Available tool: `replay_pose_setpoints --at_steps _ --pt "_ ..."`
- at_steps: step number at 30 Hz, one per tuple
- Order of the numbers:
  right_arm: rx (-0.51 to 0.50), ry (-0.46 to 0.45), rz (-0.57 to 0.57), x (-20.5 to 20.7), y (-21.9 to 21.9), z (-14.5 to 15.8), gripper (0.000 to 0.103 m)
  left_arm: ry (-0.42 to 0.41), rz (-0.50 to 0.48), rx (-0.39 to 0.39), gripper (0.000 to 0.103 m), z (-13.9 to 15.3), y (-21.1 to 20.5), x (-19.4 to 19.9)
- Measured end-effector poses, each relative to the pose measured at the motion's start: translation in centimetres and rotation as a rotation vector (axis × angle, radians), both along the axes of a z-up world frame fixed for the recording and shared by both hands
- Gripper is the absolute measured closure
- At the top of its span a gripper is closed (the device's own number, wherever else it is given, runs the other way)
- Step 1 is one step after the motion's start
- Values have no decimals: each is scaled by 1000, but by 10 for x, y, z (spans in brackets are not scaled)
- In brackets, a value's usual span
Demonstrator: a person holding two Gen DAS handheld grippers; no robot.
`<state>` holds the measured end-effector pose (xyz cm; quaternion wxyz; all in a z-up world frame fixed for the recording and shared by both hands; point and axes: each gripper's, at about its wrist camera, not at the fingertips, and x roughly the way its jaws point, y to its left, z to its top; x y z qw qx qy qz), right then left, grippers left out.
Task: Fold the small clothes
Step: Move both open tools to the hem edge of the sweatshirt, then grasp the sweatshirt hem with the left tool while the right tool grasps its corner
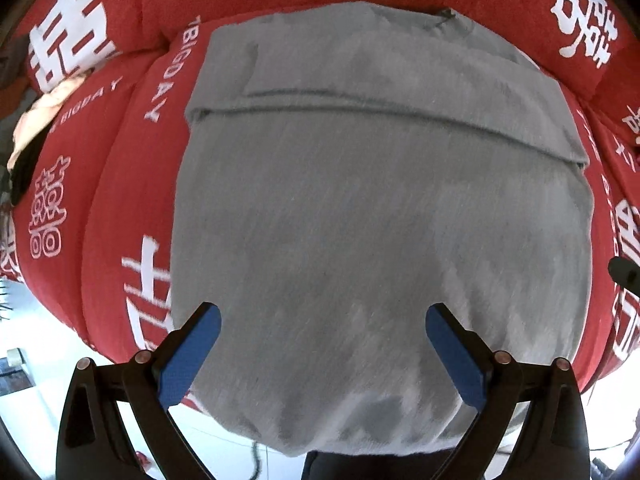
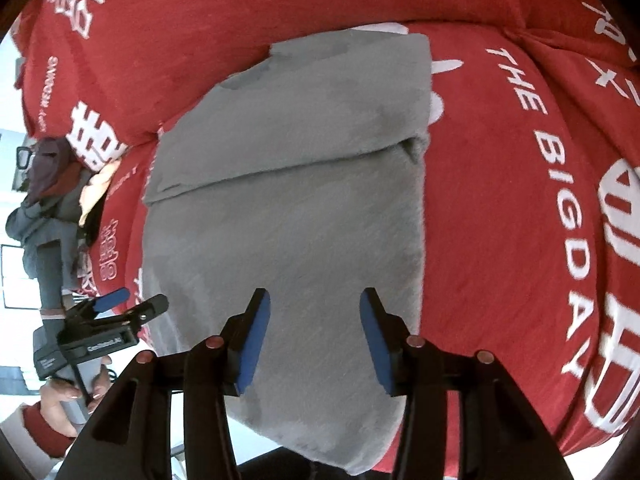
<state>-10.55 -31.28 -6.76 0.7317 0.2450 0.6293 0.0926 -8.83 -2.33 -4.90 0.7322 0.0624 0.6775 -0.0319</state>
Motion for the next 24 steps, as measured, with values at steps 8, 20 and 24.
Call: replay_pose_setpoints --at_steps 8,20,24 --pt "14 52 -8 -60 21 -4 51 6 11 -54 0 -3 63 -52" --pt "35 195 -17 -161 32 -57 51 133 48 -250 0 -58 126 -104" --pt "23 215 -21 -174 35 -71 51 139 60 -286 0 -69 133 -109"
